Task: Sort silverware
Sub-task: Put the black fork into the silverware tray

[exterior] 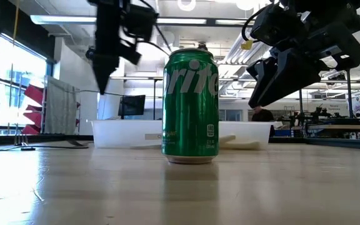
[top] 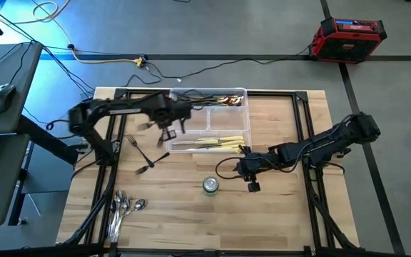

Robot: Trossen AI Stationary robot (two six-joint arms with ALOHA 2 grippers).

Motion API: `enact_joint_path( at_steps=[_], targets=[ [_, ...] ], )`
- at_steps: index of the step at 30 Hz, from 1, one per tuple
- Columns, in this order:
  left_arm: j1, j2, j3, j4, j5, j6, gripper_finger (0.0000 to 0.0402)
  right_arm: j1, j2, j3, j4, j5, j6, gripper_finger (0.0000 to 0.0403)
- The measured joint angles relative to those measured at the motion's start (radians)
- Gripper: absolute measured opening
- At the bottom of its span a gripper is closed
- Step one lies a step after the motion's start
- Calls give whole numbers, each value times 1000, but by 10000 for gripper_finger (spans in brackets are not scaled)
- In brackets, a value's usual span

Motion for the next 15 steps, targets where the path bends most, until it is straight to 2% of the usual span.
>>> enact_joint_path(
  at_steps=[5,8,11,15],
  targets=[
    [62,195,156,125,-105,317,0,0,0,0,0,0,0,103],
    [95,292,238,258,-122,512,0,0,0,0,0,1,0,103],
    [123,366,313,385,-113,631,0,0,0,0,0,1,0,103],
    [166,437,390,454,-1,717,0,0,0,0,0,1,0,103]
  ],
)
